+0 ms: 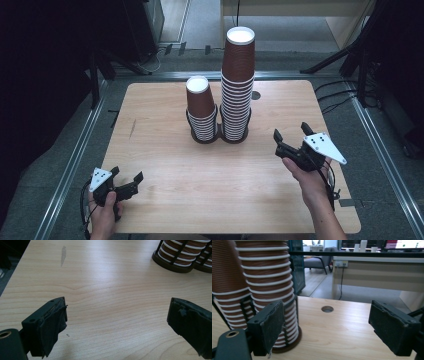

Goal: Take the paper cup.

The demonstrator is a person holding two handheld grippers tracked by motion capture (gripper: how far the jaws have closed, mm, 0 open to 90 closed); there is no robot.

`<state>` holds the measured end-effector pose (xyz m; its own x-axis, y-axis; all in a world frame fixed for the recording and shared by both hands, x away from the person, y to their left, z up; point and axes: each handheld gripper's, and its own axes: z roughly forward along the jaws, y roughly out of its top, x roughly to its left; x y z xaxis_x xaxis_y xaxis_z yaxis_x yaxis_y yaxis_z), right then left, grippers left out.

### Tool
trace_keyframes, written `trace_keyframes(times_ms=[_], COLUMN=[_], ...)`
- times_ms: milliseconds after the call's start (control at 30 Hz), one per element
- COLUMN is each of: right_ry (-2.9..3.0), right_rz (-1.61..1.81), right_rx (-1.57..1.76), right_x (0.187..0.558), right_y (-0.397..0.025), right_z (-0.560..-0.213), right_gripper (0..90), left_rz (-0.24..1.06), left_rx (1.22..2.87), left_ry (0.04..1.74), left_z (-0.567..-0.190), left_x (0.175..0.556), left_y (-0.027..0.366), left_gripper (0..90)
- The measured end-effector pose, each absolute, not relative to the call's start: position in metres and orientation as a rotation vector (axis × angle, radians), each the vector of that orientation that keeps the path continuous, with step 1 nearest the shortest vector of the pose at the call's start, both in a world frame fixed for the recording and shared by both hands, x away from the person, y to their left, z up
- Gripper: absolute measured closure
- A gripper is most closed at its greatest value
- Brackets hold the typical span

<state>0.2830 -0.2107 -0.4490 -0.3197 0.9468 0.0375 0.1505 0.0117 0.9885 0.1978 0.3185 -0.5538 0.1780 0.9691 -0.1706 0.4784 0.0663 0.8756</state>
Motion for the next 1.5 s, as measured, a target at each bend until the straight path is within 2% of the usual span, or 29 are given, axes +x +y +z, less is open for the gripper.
trace_keyframes(times_ms=[767,1233,1267,1333,1500], right_ry=[1.594,1.575,1.576,1.574,1.566], right_rz=[1.446,1.452,1.450,1.427,1.444], right_rx=[1.089,1.052,1.044,1.037,1.080], right_x=[0.316,0.331,0.332,0.333,0.339], right_y=[-0.144,-0.119,-0.118,-0.114,-0.111], right_z=[-0.410,-0.390,-0.389,-0.385,-0.379], right_gripper=[13.5,13.4,13.1,6.9,5.1], left_rz=[0.671,0.665,0.665,0.663,0.657], left_rx=[1.552,1.563,1.565,1.567,1.567], left_ry=[1.420,1.421,1.420,1.419,1.419], left_z=[-0.554,-0.554,-0.554,-0.554,-0.555], left_x=[0.199,0.200,0.200,0.200,0.200], left_y=[0.318,0.318,0.318,0.318,0.318], left_gripper=[3.2,3.2,3.2,3.2,3.2])
